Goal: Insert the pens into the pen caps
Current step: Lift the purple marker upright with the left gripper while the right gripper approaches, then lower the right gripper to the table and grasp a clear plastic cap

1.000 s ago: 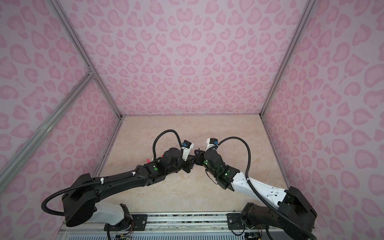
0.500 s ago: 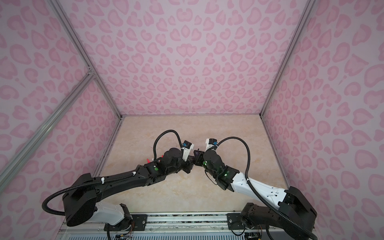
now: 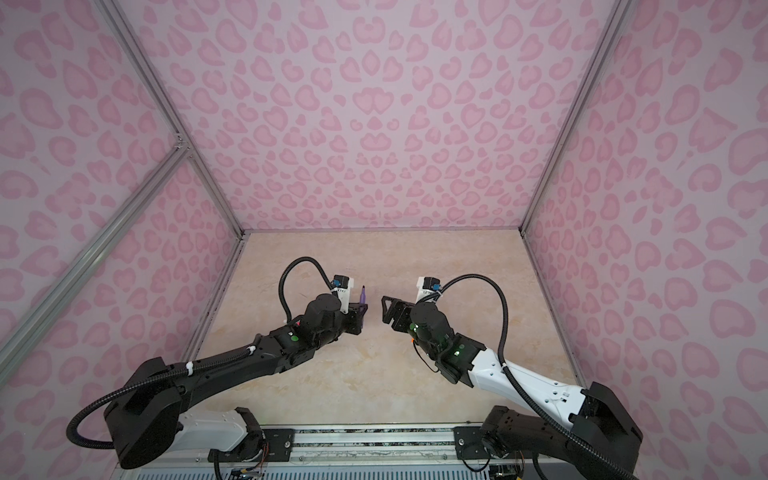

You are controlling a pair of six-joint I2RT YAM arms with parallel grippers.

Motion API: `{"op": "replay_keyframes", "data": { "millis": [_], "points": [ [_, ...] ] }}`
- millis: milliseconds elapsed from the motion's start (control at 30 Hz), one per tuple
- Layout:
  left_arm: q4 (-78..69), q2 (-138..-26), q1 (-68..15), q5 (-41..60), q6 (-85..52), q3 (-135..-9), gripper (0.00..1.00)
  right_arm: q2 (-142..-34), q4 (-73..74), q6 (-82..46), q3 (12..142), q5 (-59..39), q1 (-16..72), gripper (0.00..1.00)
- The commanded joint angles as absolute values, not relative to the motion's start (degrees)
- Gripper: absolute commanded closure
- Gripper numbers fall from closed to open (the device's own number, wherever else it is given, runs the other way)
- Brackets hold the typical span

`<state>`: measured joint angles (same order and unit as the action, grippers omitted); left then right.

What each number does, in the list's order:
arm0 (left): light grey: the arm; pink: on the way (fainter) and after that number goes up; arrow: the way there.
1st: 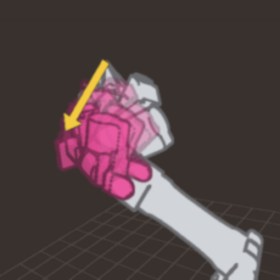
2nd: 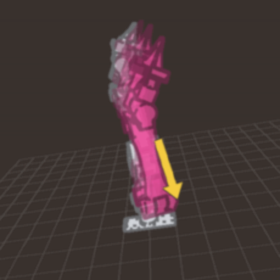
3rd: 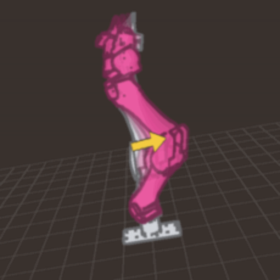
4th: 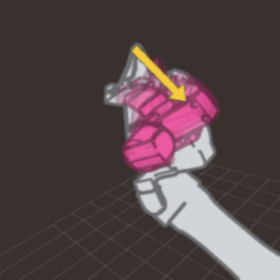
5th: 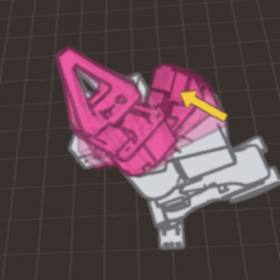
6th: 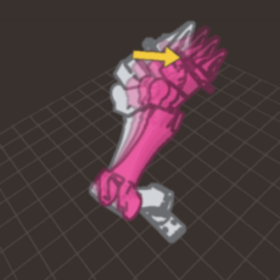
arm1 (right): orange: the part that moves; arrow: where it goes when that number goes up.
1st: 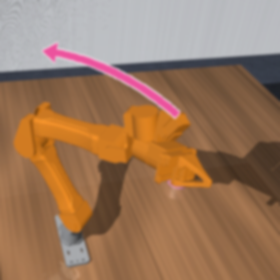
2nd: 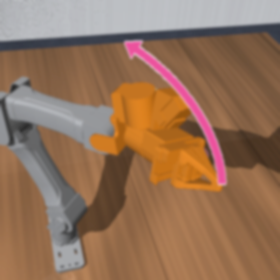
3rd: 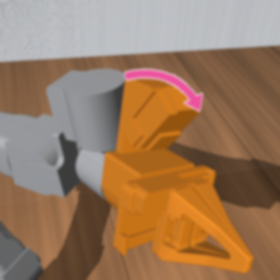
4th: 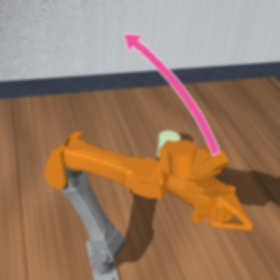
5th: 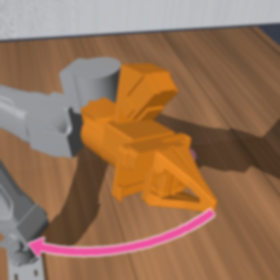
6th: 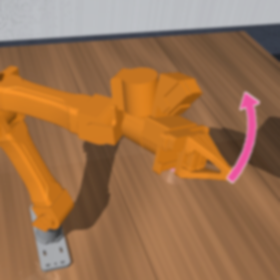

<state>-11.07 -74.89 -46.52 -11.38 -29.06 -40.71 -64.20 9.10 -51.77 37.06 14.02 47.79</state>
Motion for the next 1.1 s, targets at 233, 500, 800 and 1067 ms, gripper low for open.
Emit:
{"op": "replay_keyframes", "data": {
  "millis": [233,500,800,1067],
  "points": [
    [-6.2,-62.6,-46.3,-37.7,-26.7,-37.0,0.96,-74.4,1.8,-47.0,43.9,20.0,44.0,0.18],
    [-5.7,-60.9,-41.7,-25.6,-30.6,-35.3,0.96,-102.8,-16.7,-39.8,73.0,14.7,42.3,0.36],
    [-7.4,-57.5,-37.9,-17.3,-29.4,-34.0,0.96,-127.4,-33.2,-34.7,103.0,16.5,42.3,0.45],
    [-8.4,-55.9,-37.5,-15.5,-29.2,-33.2,0.96,-139.6,-42.4,-32.7,117.5,19.0,42.0,0.50]
  ]
}}
